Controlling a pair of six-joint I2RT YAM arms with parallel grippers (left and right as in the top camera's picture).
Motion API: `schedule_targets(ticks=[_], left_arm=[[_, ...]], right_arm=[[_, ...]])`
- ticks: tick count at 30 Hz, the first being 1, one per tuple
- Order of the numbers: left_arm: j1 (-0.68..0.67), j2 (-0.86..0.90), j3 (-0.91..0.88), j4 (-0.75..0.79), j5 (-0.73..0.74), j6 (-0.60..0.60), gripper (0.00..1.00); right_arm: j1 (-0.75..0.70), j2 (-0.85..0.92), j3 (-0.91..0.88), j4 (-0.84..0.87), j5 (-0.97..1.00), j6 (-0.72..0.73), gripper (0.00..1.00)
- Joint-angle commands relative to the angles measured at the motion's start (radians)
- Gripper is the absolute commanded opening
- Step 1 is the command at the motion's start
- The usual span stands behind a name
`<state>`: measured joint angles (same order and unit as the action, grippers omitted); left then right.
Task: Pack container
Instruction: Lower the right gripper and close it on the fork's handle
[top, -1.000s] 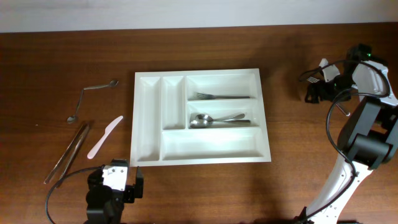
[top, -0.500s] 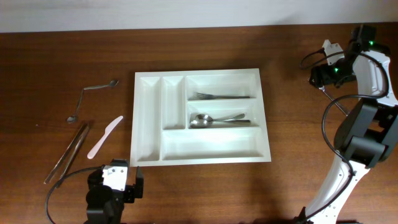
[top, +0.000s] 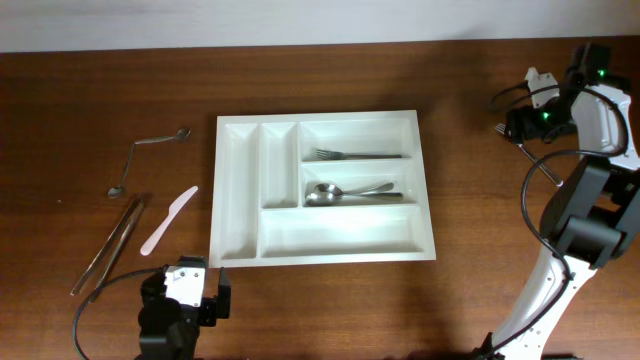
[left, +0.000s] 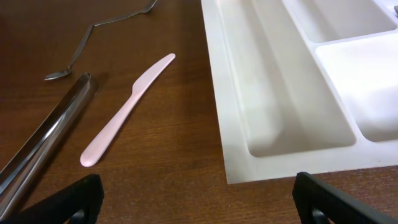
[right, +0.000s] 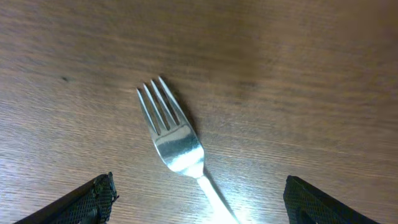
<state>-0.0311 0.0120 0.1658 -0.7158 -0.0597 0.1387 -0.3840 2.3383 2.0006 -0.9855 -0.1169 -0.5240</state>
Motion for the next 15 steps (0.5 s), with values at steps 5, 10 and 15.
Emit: schedule_targets(ticks=[5, 10, 15], left_arm=[[-0.003, -0.007, -0.003, -0.004, -0.008, 0.013, 0.99], [-0.003, -0.007, -0.003, -0.004, -0.008, 0.013, 0.99], [-0.003, -0.007, -0.003, -0.004, -0.008, 0.013, 0.99]], right_arm=[[-0.001, 0.071, 0.001, -0.013, -0.014, 0.006, 0.88], [-0.001, 0.081, 0.001, -0.016, -0.014, 0.006, 0.73], [-0.001, 0.093, 0.000, -0.024, -0.013, 0.009, 0.64]])
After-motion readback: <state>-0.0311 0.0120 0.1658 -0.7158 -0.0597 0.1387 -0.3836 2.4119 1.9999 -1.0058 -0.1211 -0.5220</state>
